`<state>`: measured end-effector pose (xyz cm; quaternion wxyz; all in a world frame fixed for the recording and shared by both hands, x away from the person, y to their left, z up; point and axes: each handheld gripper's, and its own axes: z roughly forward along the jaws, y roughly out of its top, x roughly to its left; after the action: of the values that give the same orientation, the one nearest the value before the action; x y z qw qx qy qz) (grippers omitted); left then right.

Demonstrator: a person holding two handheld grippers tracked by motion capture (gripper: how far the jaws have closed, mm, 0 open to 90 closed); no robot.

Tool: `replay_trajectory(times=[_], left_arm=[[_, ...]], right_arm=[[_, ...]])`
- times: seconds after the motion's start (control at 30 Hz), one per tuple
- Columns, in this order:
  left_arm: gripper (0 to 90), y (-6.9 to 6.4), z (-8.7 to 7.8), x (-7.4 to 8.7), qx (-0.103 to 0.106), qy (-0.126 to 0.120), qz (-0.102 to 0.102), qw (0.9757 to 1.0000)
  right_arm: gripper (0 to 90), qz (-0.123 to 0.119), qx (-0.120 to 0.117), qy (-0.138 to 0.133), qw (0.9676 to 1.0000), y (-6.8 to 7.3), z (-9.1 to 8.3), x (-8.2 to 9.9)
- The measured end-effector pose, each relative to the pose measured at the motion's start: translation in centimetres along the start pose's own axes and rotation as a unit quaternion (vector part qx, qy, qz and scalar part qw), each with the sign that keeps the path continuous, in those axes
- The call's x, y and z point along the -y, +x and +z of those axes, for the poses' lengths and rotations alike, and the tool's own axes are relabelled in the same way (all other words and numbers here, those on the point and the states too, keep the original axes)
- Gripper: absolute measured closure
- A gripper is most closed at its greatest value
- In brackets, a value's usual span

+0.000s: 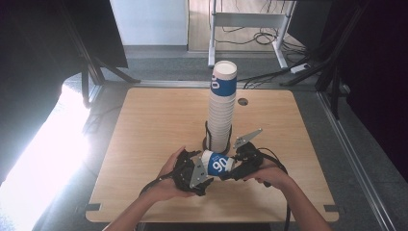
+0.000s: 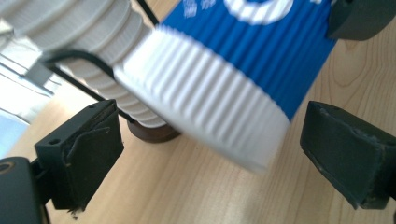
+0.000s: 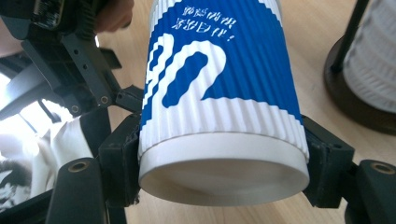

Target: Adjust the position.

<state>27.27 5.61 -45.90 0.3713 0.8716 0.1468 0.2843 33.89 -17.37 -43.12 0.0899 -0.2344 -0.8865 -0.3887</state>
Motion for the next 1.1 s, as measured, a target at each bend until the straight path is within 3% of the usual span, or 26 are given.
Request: replay_trajectory(times=[0.13, 0.27, 0.33, 0.4, 0.53, 0.6, 0.7, 0.77, 0.8, 0.9, 1.0, 1.1], left_arm=[[5.9, 0.4, -0.1, 0.5, 0.011, -0.012, -0.045, 0.9988], [6.3, 1.0, -0.4, 1.0, 0.031, -0.031, -0.105, 0.9935], [6.4, 1.3, -0.7, 1.3, 0.043, -0.043, -0.137, 0.9887], [6.5, 1.7, -0.8, 1.6, 0.056, -0.052, -0.173, 0.9819], [7.2, 2.1, -1.1, 2.1, 0.067, -0.067, -0.212, 0.9727], [7.2, 2.2, -1.2, 2.3, 0.079, -0.076, -0.234, 0.966], [7.2, 2.2, -1.2, 2.6, 0.088, -0.083, -0.256, 0.959], [7.1, 2.2, -1.1, 2.7, 0.09, -0.087, -0.263, 0.9565], [7.2, 2.2, -1.1, 2.7, 0.092, -0.092, -0.27, 0.9541], [7.3, 2.4, -1.2, 2.8, 0.109, -0.107, -0.298, 0.9424], [7.3, 2.4, -1.3, 2.9, 0.113, -0.113, -0.309, 0.9375], [7.3, 2.4, -1.2, 3.1, 0.123, -0.121, -0.325, 0.93]], right_arm=[[28.2, 0.0, 0.008, -0.03, 0.9995, -0.1, -0.1, 0.3], [28.3, 0.001, 0.014, -0.064, 0.9978, 0.0, -0.2, 0.6], [28.3, -0.001, 0.018, -0.084, 0.9963, 0.1, -0.3, 0.8], [28.3, -0.001, 0.02, -0.102, 0.9946, 0.1, -0.3, 1.0], [28.4, -0.002, 0.027, -0.142, 0.9895, 0.2, -0.3, 1.6], [28.4, -0.005, 0.03, -0.158, 0.987, 0.3, -0.2, 1.9], [28.4, -0.011, 0.033, -0.177, 0.9836, 0.6, 0.0, 2.2], [28.4, -0.015, 0.036, -0.187, 0.9816, 0.7, 0.2, 2.4], [28.4, -0.017, 0.037, -0.192, 0.9806, 0.8, 0.3, 2.5], [28.4, -0.022, 0.041, -0.207, 0.9773, 1.0, 0.5, 2.8], [28.4, -0.022, 0.045, -0.225, 0.973, 1.0, 0.8, 3.2], [28.3, -0.024, 0.046, -0.241, 0.969, 1.1, 1.2, 3.5]])
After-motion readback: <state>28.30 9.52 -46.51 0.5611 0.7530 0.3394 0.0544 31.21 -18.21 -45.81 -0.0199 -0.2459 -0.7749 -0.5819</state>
